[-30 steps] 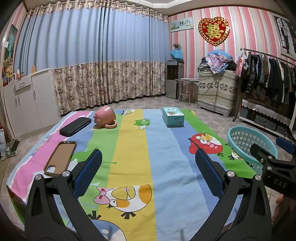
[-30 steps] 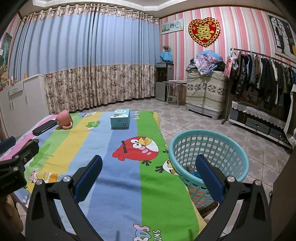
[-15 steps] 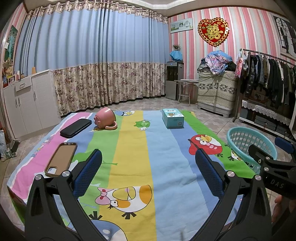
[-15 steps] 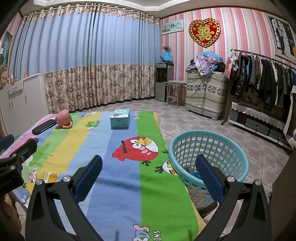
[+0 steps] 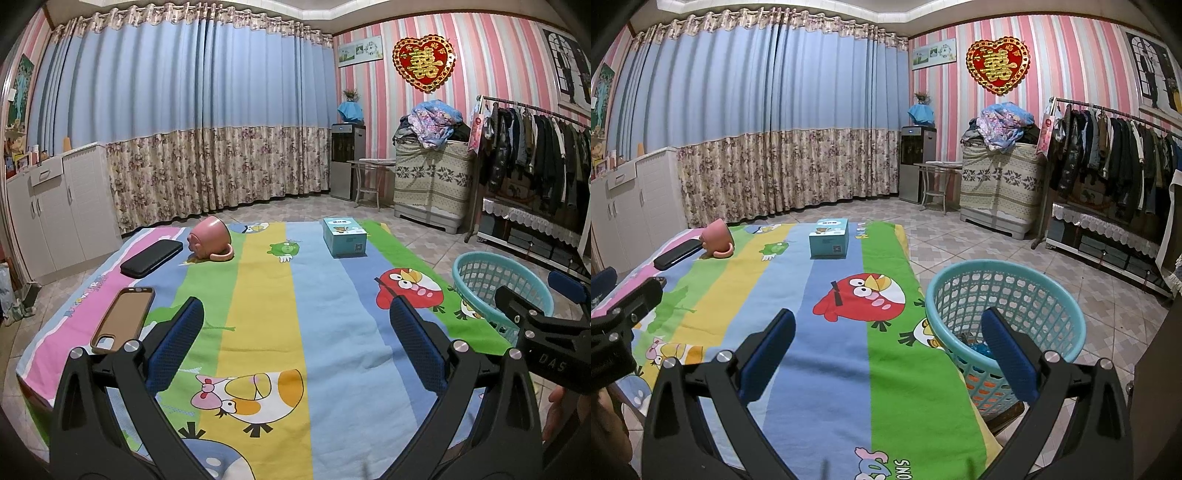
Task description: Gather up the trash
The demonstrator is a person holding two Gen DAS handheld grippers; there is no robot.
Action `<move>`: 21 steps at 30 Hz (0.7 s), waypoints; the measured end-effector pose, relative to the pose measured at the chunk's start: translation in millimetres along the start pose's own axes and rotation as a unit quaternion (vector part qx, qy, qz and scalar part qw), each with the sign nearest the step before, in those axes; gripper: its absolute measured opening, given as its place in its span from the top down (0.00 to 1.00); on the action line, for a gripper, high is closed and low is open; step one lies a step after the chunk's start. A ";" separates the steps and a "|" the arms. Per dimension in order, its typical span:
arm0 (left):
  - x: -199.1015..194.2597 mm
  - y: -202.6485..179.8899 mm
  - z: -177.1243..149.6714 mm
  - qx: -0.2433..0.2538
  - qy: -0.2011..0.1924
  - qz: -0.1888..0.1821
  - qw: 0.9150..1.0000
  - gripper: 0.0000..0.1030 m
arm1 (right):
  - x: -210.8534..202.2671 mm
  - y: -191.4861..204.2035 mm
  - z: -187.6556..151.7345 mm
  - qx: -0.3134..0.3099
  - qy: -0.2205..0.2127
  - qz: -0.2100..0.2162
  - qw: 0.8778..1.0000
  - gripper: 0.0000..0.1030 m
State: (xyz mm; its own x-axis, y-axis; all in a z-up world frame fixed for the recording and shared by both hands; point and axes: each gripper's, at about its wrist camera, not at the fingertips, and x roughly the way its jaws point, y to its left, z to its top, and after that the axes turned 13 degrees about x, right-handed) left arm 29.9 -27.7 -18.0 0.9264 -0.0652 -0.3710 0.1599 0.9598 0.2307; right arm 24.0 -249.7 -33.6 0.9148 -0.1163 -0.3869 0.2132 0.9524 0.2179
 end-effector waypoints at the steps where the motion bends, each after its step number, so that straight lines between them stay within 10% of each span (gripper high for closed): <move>1: -0.3 0.0 0.2 0.001 0.000 0.001 1.000 0.05 | 0.3 -0.7 0.9 0.000 0.000 0.000 1.000 0.04; 21: -2.1 -0.4 1.4 0.004 -0.002 0.002 1.000 0.05 | 0.5 -1.1 0.2 -0.001 0.000 0.000 1.000 0.04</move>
State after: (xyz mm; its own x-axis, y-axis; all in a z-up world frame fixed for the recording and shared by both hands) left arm 28.3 -28.3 -16.0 0.9284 -0.0618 -0.3664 0.1582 0.9579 0.2395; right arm 24.3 -250.9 -33.8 0.9148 -0.1165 -0.3868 0.2128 0.9528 0.2163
